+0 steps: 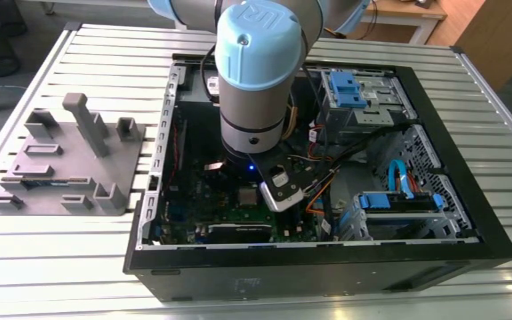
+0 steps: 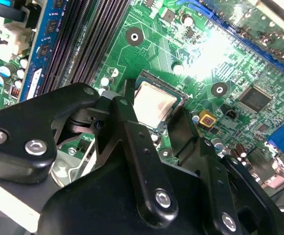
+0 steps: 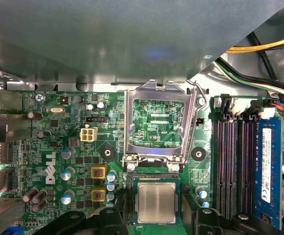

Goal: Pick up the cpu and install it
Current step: 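Place the cpu into insertion slot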

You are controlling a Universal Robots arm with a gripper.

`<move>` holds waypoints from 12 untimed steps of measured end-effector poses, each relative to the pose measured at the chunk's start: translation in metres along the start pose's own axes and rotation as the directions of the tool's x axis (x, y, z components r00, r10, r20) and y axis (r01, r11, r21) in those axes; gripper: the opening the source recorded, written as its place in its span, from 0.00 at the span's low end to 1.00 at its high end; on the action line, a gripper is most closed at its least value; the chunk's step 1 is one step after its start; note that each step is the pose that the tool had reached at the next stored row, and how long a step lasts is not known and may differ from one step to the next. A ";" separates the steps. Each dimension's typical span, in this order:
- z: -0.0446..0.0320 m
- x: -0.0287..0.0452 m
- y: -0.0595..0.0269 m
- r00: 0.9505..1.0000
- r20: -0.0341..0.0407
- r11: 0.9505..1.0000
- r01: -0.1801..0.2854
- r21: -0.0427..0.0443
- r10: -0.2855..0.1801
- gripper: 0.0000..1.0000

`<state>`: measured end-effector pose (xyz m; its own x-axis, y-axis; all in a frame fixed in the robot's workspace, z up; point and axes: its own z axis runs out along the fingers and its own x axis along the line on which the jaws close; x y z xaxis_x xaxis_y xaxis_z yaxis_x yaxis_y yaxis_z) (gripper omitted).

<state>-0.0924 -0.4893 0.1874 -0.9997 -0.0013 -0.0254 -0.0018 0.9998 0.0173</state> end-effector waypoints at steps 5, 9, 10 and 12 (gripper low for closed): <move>0.0000 0.0000 0.0000 1.000 0.000 1.000 0.000 0.000 0.000 0.54; 0.0001 0.0002 0.0000 1.000 0.000 1.000 0.000 0.000 0.000 0.54; 0.0001 0.0002 0.0000 1.000 0.000 1.000 0.000 0.000 0.000 0.54; 0.0001 0.0003 0.0000 1.000 0.000 1.000 0.000 0.000 0.000 0.54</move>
<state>-0.0926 -0.4893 0.1873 -0.9997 -0.0013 -0.0256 -0.0018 0.9998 0.0175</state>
